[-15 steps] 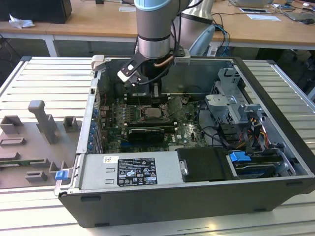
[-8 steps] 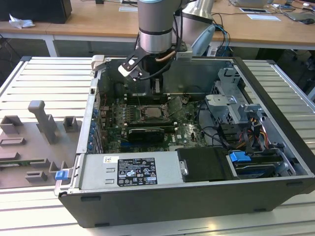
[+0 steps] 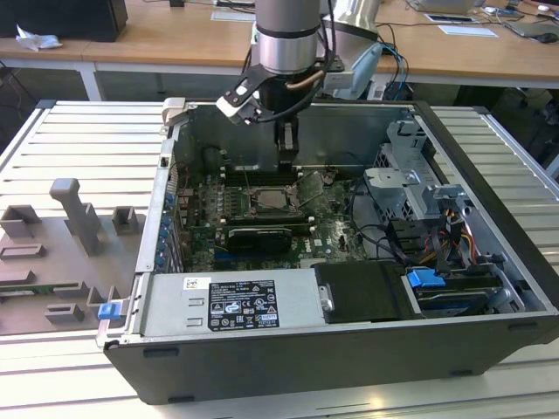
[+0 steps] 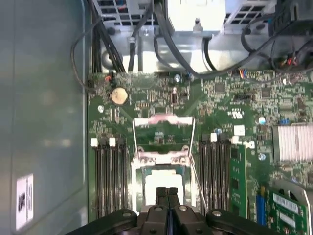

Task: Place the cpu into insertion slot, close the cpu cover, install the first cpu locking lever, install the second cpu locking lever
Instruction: 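Close the cpu cover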

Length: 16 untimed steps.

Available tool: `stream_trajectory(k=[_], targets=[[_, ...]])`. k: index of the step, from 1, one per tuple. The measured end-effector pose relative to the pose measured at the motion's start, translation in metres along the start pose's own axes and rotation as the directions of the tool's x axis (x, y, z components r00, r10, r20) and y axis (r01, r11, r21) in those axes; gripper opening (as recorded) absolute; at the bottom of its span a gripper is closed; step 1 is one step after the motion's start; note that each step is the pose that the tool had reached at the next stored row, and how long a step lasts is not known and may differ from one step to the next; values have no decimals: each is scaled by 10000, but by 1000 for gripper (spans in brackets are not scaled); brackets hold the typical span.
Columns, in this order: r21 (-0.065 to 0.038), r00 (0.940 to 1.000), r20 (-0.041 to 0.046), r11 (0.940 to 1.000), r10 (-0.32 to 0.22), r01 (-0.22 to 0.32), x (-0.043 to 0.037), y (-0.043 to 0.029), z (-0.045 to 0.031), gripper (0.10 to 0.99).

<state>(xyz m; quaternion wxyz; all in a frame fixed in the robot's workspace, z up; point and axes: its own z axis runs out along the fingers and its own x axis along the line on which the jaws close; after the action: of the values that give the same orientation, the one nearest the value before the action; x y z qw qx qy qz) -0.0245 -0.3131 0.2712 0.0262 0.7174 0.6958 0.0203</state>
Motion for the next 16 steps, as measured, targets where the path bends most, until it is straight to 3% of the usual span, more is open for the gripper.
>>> stream_trajectory(k=[6, 9, 16], targets=[[83, 10000, 2, 10000, 0, 0, 6, 204, 29, 106], [174, 10000, -6, 9998, -1, 1, 12, 396, 63, 106], [278, 10000, -6, 9996, -11, 11, 17, 565, 127, 106]])
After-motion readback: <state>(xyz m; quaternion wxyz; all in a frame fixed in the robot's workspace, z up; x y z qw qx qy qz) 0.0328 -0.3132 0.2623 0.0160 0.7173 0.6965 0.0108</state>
